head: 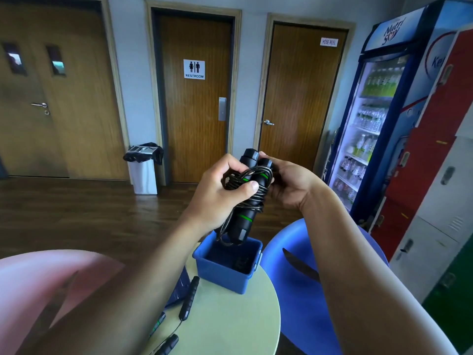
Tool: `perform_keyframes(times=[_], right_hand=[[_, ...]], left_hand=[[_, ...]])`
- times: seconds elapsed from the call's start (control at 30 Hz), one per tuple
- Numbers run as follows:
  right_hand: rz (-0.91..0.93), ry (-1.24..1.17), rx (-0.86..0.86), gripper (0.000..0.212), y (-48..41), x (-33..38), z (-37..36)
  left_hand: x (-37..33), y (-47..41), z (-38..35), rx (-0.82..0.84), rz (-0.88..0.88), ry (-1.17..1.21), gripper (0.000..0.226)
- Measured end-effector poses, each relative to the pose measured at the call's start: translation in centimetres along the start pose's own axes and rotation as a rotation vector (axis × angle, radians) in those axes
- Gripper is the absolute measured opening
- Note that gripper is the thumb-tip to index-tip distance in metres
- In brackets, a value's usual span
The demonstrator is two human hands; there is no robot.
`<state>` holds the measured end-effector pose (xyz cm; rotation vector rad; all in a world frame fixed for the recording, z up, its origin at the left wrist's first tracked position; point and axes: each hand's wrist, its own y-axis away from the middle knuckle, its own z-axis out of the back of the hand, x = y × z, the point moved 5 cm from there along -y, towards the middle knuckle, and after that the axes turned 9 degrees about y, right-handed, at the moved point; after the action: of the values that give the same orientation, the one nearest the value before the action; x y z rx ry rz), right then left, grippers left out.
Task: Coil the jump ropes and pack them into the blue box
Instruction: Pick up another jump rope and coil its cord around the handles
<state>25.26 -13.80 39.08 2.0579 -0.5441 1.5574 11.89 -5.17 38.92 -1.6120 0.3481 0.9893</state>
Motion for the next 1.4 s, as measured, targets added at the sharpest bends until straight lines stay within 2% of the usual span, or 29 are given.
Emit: perform_keyframes(times=[0.07,0.17,0.37,0.5,0.67,0.73,0.87,0.97,1.07,1.17,1.27,1.4], right_hand=[[-0.019,-0.063,0.04,0.036,-0.2,-0.7,0.0],[-0.03,-0.103,0.045,0.022,-0.5,-1.9,0.0],[-0.006,0.066,0.022,0.019,-0.6,-4.1,-0.2],[-0.035,0.01,0.045,0.028,-0.5,-4.4,-0.7],[-0.043,-0.038,-0.109,0.034,-0.9,-5.3,-1.1],[0.0,-0.127,-0.161,0.041,-1.0,-5.2,-1.2],[0.118,-0.215,-0.274,0.035,-0.4,-3.9,-0.8],[0.198,-0.072,-0.405,0.044,-0.3,-4.1,0.0],[0.271,0.106,-0.451,0.057,0.0,-4.9,-0.2],[0.395,0.27,-0.44,0.049,0.8,-5.1,0.0],[0.444,0.362,-0.444,0.038,1.2,-5.6,0.9],[0.475,0.379,-0.48,0.032,1.0,-5.9,1.5]], left_hand=[[0.0,0.2,-0.1,-0.015,-0.009,0.0,0.019],[0.3,0.4,-0.2,-0.049,-0.013,-0.012,0.019],[-0.3,-0.2,0.3,-0.158,-0.062,-0.043,0.018],[-0.7,-0.6,-0.1,-0.21,-0.101,-0.125,0.018],[0.2,-1.0,-0.4,-0.171,-0.068,-0.269,0.024],[0.3,-1.5,-0.8,-0.175,-0.049,-0.323,0.035],[1.1,-2.2,-2.2,-0.14,0.093,-0.31,0.047],[2.3,-2.2,-3.0,-0.075,0.248,-0.237,0.046],[3.1,-2.0,-3.8,-0.094,0.354,-0.203,0.041],[3.7,-1.9,-4.5,-0.163,0.393,-0.23,0.049],[4.6,-2.0,-4.7,-0.275,0.433,-0.181,0.042],[5.8,-1.9,-5.4,-0.326,0.467,-0.141,0.036]])
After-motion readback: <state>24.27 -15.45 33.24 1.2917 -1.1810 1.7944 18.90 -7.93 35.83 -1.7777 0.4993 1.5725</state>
